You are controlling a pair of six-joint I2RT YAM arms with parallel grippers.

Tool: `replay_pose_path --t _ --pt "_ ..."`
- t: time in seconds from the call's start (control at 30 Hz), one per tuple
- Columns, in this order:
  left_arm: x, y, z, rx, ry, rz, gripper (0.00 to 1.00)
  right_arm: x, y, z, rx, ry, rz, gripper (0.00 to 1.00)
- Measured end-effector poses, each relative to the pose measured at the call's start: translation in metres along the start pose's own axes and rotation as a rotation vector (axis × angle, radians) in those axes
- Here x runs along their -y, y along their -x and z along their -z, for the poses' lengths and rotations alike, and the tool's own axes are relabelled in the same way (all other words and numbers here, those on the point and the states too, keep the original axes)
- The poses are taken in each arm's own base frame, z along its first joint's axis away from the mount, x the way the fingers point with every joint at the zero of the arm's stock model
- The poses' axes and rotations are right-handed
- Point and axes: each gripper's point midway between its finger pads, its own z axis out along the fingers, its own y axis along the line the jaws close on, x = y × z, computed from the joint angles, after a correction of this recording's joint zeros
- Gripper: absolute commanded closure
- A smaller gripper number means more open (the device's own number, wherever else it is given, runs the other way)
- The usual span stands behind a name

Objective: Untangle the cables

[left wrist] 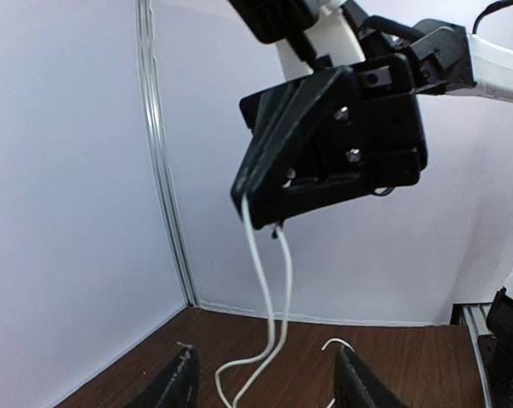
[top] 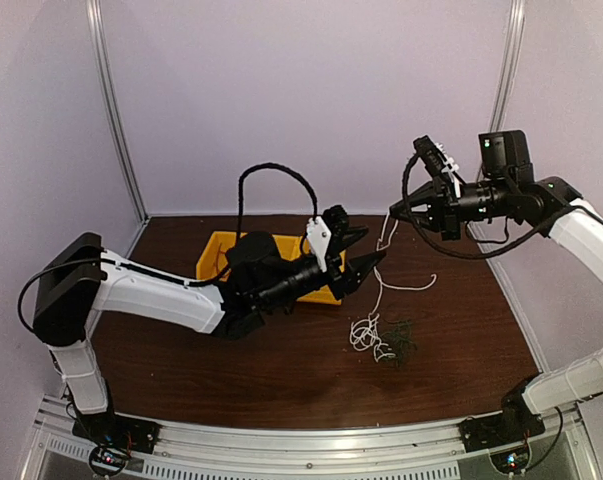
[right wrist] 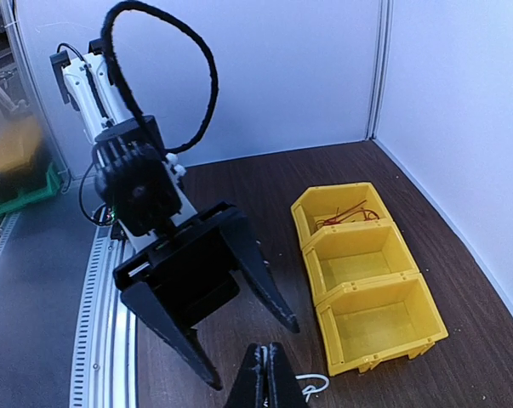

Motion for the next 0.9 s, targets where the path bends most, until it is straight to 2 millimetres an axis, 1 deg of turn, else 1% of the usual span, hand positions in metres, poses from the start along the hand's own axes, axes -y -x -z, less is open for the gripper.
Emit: replay_pose_path --t 0.03,0.17,0.23,0.3,0.33,0.4,0.47,0.5,0.53,0.57,0.67,0.7,0.73,0.77,0.8,0.83,0.9 --pt "-0.005 -0.004 -0.003 -0.013 -0.005 0.002 0.47 -0.001 -0.001 0.0 0.0 0.004 -0.001 1.0" --pt "-0.023 -0.033 -0.012 -0.091 -0.04 0.011 0.48 -0.002 -0.006 -0.002 -0.008 0.015 -0.011 1.0" --pt "-0.023 -0.045 -0.017 -0.126 -0.069 0.017 0.51 -0.002 -0.008 -0.003 -0.011 0.017 -0.016 1.0" --pt "-0.019 -0.051 -0.024 -0.141 -0.098 0.021 0.56 -0.002 -0.009 -0.003 -0.012 0.018 -0.018 1.0" --pt "-0.015 -0.055 -0.027 -0.152 -0.117 0.024 0.6 -0.002 -0.009 -0.003 -0.011 0.018 -0.017 1.0" --pt "-0.009 -0.059 -0.031 -0.161 -0.152 0.028 0.73 -0.003 -0.009 -0.003 -0.01 0.022 -0.017 1.0" --pt "-0.005 -0.061 -0.034 -0.169 -0.18 0.031 0.92 -0.003 -0.008 -0.003 -0.009 0.024 -0.017 1.0" --pt "-0.003 -0.062 -0.034 -0.172 -0.195 0.036 1.0 -0.004 -0.008 -0.003 -0.008 0.025 -0.018 1.0" --pt "-0.001 -0.063 -0.033 -0.176 -0.205 0.042 1.0 -0.004 -0.008 -0.003 -0.007 0.027 -0.02 0.99" --pt "-0.001 -0.063 -0.033 -0.177 -0.212 0.047 1.0 -0.003 -0.007 -0.003 -0.004 0.027 -0.022 0.93" --pt "-0.002 -0.062 -0.031 -0.178 -0.217 0.062 1.0 0.003 -0.006 0.001 0.025 0.018 -0.049 0.56" --pt "-0.003 -0.062 -0.029 -0.182 -0.213 0.068 1.0 0.009 -0.008 0.004 0.038 0.005 -0.058 0.44" --pt "-0.005 -0.062 -0.024 -0.189 -0.206 0.075 1.0 0.016 -0.014 0.007 0.048 -0.014 -0.075 0.34" --pt "-0.008 -0.061 -0.02 -0.195 -0.196 0.082 1.0 0.022 -0.021 0.009 0.053 -0.034 -0.089 0.26" --pt "-0.011 -0.06 -0.015 -0.2 -0.185 0.09 1.0 0.027 -0.029 0.01 0.052 -0.049 -0.105 0.21" --pt "-0.014 -0.056 -0.011 -0.2 -0.173 0.096 1.0 0.03 -0.038 0.01 0.048 -0.058 -0.114 0.18" --pt "-0.022 -0.047 -0.001 -0.197 -0.141 0.11 1.0 0.029 -0.064 0.005 0.024 -0.056 -0.109 0.13"
